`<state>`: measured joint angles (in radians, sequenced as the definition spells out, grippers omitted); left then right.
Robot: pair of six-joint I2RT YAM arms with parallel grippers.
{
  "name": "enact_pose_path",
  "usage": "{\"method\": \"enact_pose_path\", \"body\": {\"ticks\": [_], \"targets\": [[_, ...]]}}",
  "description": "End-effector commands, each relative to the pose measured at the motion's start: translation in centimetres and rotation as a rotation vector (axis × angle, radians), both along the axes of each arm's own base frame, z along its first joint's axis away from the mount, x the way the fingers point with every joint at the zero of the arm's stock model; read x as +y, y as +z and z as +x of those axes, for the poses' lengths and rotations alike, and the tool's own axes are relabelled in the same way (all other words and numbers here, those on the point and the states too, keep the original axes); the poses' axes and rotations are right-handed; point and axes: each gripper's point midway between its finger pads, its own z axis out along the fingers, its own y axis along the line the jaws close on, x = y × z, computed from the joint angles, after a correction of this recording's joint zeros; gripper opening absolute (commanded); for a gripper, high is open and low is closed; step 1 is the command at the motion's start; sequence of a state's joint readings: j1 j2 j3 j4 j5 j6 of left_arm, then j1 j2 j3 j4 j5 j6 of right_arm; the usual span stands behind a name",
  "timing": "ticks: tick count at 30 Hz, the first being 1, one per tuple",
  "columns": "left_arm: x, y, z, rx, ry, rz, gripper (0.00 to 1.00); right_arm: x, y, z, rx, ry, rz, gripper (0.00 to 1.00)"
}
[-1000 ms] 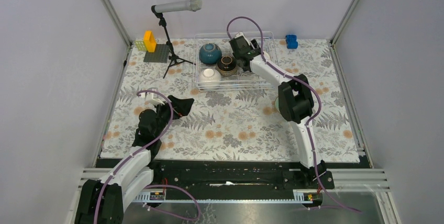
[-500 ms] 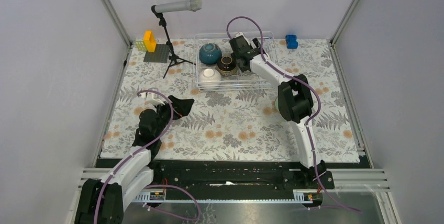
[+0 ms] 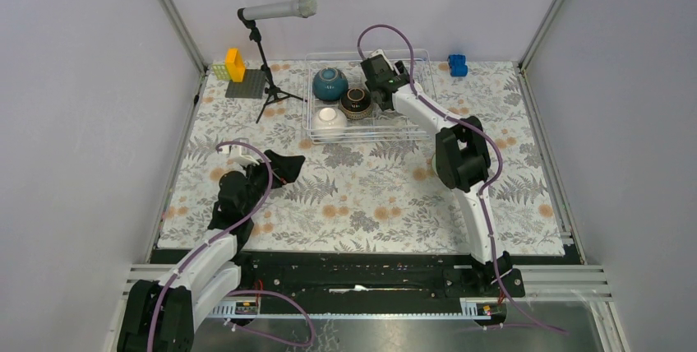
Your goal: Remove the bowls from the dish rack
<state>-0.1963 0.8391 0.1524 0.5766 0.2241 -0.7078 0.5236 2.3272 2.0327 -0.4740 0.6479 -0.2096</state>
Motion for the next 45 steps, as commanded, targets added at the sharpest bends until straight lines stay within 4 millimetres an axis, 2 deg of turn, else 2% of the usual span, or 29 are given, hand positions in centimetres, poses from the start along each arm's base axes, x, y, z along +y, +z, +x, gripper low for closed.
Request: {"method": "enact_pose_path", "body": {"ticks": [1, 6, 11, 19, 24, 35, 45], "targets": [[-0.1, 1.3, 0.3, -0.052, -0.004, -0.004, 0.99, 0.0, 3.3, -0.2, -0.064, -0.017, 0.05, 0.69], [-0.2, 1.5, 0.3, -0.055, -0.008, -0.004, 0.99, -0.9, 6.4, -0.9, -0.147, -0.039, 0.073, 0.63], [-0.2, 1.3, 0.3, -0.052, -0.01, -0.001, 0.99, -1.3, 9.2, -2.0, -0.215, -0.034, 0.129, 0.61], [-0.5, 1.5, 0.3, -0.059, -0.027, 0.0, 0.99, -0.9, 11.5, -3.6, -0.246, -0.003, 0.208, 0.6], [-0.8, 1.6, 0.3, -0.066, -0.045, -0.001, 0.98, 0.1, 11.6, -4.2, -0.238, 0.036, 0.291, 0.6], [-0.9, 1.6, 0.3, -0.067, -0.053, 0.005, 0.98, 0.8, 8.9, -4.4, -0.171, 0.019, 0.315, 0.59], [-0.9, 1.7, 0.4, -0.067, -0.057, 0.008, 0.98, -0.3, 6.5, -3.7, -0.147, -0.127, 0.387, 0.6]]}}
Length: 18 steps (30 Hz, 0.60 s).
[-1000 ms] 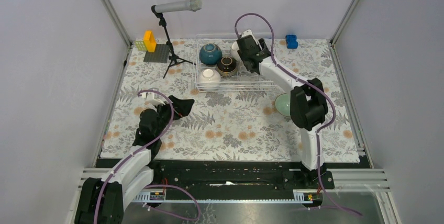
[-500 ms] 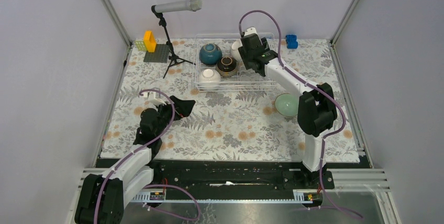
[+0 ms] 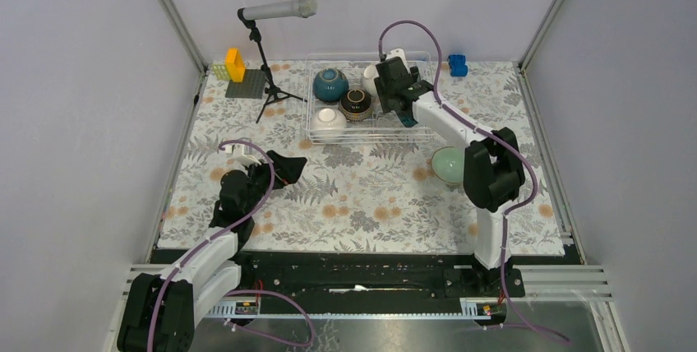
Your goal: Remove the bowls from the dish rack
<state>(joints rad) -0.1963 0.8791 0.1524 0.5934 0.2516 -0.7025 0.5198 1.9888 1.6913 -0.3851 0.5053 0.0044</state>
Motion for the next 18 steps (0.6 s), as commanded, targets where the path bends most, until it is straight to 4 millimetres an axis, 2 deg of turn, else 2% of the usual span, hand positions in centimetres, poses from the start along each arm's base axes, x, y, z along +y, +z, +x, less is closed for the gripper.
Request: {"method": "enact_pose_path", "body": {"ticks": [1, 5, 10, 14, 18], "targets": [[-0.5, 2.4, 0.4, -0.087, -0.03, 0.001, 0.98, -0.5, 1.9, 1.7, -0.068, -0.106, 0.112, 0.6], [-0.5, 2.5, 0.4, -0.091, -0.029, 0.0, 0.98, -1.3, 0.6, 2.4, -0.026, -0.133, 0.215, 0.61], [-0.5, 2.6, 0.3, -0.09, -0.032, -0.002, 0.98, -2.9, -0.4, 2.7, -0.019, -0.179, 0.179, 0.76], [-0.6, 2.6, 0.3, -0.09, -0.035, -0.004, 0.98, -4.4, -0.5, 2.5, -0.022, -0.217, 0.099, 0.95], [-0.6, 2.6, 0.3, -0.09, -0.036, -0.006, 0.98, -5.8, -0.4, 2.2, -0.023, -0.246, 0.012, 0.93]]}}
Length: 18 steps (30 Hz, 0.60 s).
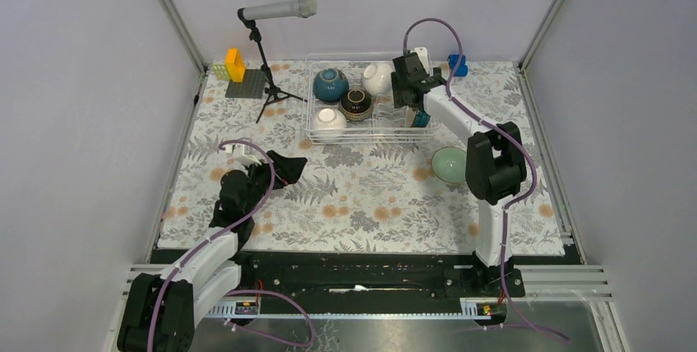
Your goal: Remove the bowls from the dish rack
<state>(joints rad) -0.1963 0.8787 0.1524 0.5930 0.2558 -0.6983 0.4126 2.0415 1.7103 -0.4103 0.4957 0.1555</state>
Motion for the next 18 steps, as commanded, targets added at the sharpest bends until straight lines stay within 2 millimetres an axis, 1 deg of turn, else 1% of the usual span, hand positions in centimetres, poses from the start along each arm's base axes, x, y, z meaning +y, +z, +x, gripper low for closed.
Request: {"method": "enact_pose_path", "body": {"ticks": [1, 3, 6, 9, 14, 18], "targets": [[-0.6, 2.7, 0.4, -0.089, -0.031, -0.011, 0.98, -1.6, 2.2, 0.4, -0.044, -0.056, -0.108, 0.93], [-0.6, 2.7, 0.4, -0.089, -0.033, -0.011, 0.98, -2.2, 2.4, 0.2, -0.042, -0.066, -0.142, 0.91], [-0.6, 2.6, 0.4, -0.087, -0.032, -0.011, 0.98, -2.6, 2.6, 0.1, -0.042, -0.072, -0.166, 0.84], [-0.6, 2.6, 0.4, -0.087, -0.034, -0.011, 0.98, -2.7, 2.9, -0.1, -0.043, -0.077, -0.178, 0.75], [-0.6, 2.6, 0.4, -0.088, -0.034, -0.011, 0.98, -3.1, 3.6, -0.4, -0.06, -0.099, -0.223, 0.57], [-0.6, 2.6, 0.4, -0.088, -0.035, -0.011, 0.98, -3.4, 3.4, -0.4, -0.052, -0.107, -0.259, 0.51]]}}
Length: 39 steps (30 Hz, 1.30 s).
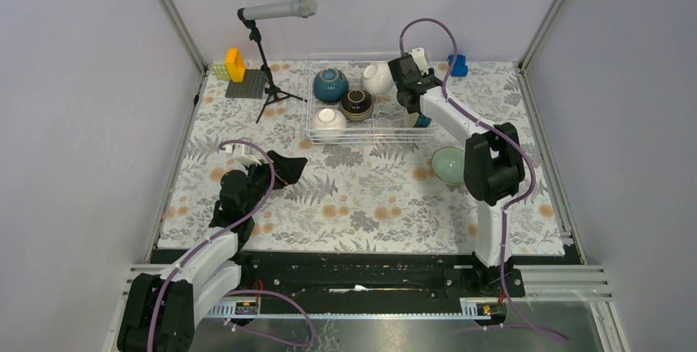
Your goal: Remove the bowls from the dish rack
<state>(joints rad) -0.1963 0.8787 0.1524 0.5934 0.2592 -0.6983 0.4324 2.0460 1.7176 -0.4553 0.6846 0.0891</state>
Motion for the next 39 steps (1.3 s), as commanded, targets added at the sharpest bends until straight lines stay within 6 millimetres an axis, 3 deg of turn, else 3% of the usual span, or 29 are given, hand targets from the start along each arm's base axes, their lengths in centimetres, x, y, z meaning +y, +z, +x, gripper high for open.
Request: {"method": "enact_pose_path", "body": {"ticks": [1, 8, 20, 31, 39], "targets": [[-0.6, 2.6, 0.4, -0.087, -0.03, -0.011, 0.98, -0.8, 2.3, 0.4, -0.047, -0.041, -0.076, 0.47], [-0.6, 2.8, 0.4, -0.091, -0.034, -0.014, 0.98, -0.9, 2.4, 0.3, -0.048, -0.071, -0.205, 0.38], [-0.7, 3.2, 0.2, -0.097, -0.037, -0.019, 0.99, -0.2, 4.7, -0.3, -0.114, -0.126, -0.346, 0.01], [-0.7, 3.3, 0.1, -0.098, -0.04, -0.021, 0.98, 1.4, 7.7, -1.1, -0.182, -0.167, -0.508, 0.02], [-0.7, 3.3, 0.2, -0.099, -0.04, -0.021, 0.99, 0.9, 11.0, -2.7, -0.241, -0.196, -0.494, 0.01]]}}
